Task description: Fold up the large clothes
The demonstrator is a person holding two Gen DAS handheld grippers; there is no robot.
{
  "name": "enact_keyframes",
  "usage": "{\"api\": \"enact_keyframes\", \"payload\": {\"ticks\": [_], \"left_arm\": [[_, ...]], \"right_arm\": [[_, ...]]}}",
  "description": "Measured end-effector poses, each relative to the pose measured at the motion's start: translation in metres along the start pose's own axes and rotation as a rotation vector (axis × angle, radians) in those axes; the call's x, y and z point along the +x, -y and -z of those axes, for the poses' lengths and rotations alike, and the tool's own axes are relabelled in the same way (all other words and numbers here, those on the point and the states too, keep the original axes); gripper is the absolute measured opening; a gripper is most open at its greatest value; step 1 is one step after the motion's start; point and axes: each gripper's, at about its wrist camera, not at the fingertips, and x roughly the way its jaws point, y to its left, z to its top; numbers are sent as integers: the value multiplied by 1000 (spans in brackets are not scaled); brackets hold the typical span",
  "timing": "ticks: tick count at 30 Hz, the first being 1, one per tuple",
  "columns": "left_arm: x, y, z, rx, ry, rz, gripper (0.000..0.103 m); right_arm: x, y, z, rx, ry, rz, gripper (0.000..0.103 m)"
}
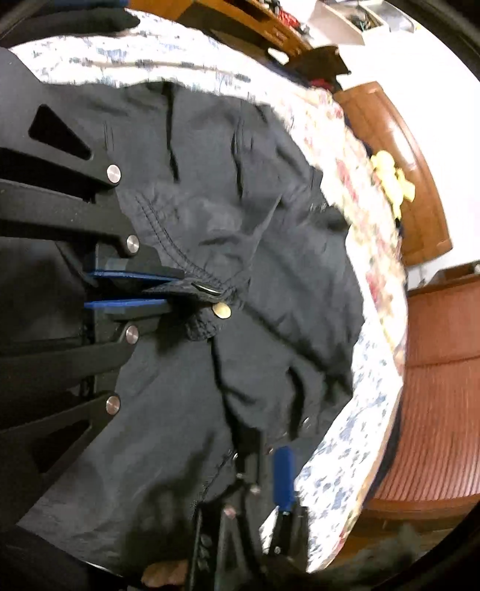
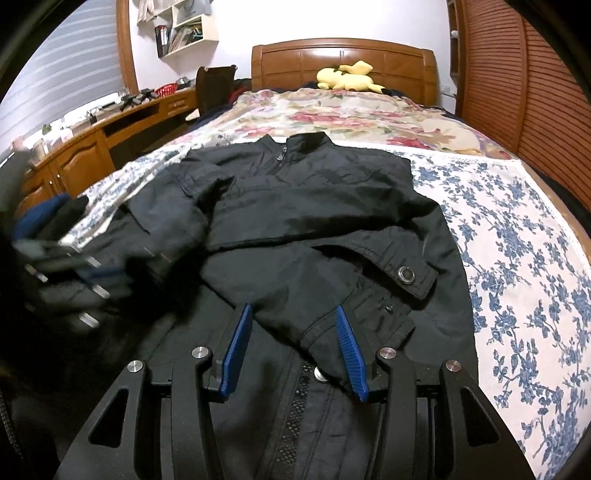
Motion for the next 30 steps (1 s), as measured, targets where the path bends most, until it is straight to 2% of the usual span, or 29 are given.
{"api": "enact_keyframes", "payload": {"ticks": [5,8,16,22,25,26,28,30], "left_arm": [[-19,-44,4,-86,33,-55,8],[-33,-68,13,-129,42,-70,8],[-63,-102,29,-275,56,-1,8],[-78,-105,44,-291,49,-10,8],[-81,-109,56,-301,55,-17,12],[-82,-110,58,-305,56,-24,16],[-87,-113,67,-318,69,-21,42],[-94,-116,75,-329,96,-21,58]], "right_arm": [[17,1,1,9,-36,21,49],[14,1,0,30,-44,41,49],[-55,-10,7,11,22,18,49],[-106,-14,14,-36,71,25,49],[-114,-14,22,-61,65,33,49],[-114,-13,24,-62,57,33,49],[-116,-11,29,-71,51,37,49],[-117,-10,34,-76,46,39,49]]}}
